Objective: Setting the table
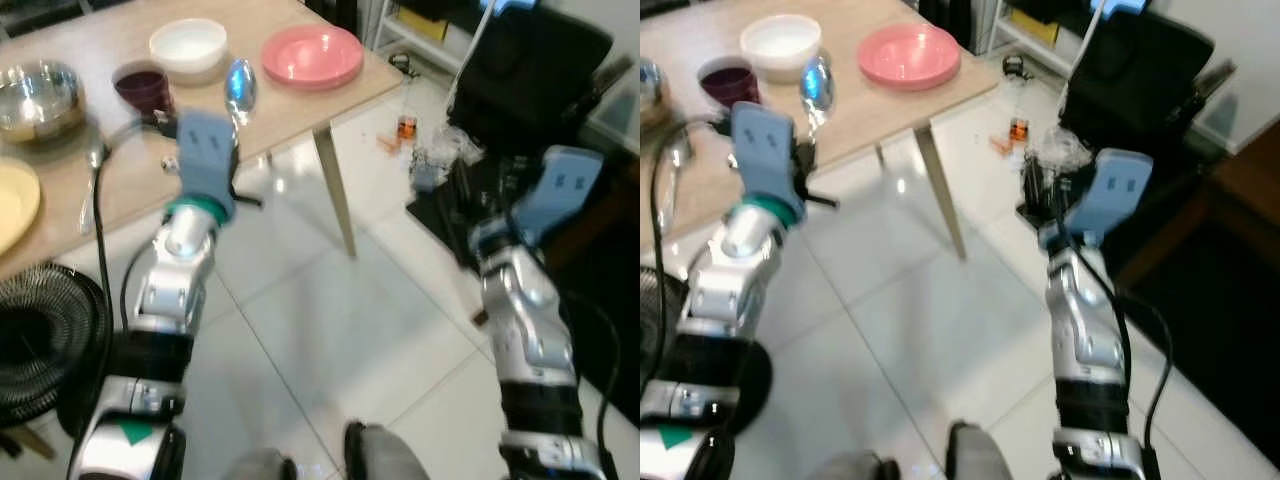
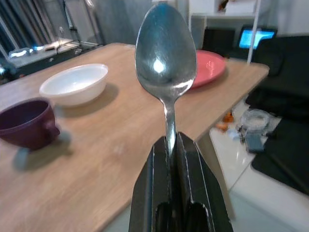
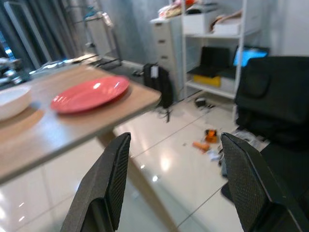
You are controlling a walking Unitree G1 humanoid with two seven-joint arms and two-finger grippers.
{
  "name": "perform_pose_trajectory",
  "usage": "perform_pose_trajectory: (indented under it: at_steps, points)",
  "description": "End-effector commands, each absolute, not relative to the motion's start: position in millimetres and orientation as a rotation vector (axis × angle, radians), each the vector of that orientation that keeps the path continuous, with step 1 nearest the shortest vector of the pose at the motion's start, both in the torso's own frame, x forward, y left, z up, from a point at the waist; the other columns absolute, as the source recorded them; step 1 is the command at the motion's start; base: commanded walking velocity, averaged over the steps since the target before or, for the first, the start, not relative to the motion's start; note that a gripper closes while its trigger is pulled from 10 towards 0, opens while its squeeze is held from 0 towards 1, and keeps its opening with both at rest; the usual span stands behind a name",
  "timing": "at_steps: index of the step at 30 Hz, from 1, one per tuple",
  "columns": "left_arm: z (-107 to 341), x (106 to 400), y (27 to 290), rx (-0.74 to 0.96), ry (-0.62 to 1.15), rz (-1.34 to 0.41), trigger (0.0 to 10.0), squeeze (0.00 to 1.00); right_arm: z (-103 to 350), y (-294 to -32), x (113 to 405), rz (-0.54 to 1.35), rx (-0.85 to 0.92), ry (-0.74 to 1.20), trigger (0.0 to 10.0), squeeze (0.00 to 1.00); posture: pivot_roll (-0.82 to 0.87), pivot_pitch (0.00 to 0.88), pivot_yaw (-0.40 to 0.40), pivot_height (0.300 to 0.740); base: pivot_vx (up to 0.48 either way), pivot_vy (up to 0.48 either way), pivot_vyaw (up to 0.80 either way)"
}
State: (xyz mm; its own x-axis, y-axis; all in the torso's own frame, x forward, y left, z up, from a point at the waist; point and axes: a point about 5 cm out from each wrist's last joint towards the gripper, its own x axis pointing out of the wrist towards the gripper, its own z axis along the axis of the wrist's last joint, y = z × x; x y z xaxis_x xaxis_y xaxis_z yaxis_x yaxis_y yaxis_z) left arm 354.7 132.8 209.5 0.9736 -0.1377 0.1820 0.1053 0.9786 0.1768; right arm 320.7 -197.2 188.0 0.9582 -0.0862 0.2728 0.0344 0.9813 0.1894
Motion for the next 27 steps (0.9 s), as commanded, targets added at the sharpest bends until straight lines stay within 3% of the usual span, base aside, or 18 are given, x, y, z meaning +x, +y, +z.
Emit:
perform_pose_trajectory:
  at_steps: [1,27]
  points:
    - [204,356,142,0.199,-0.164,-0.100,10.0,0.00,184,-194,320,-0.059,0.193,-0.273,10.0,0.00,0.04,0.047,0.067,0.740,0.480,0.000,0.00]
    - [202,356,131,0.252,-0.160,-0.194,10.0,0.00,184,-194,319,-0.069,0.199,-0.277,10.0,0.00,0.04,0.052,0.073,0.740,0.454,0.000,0.00]
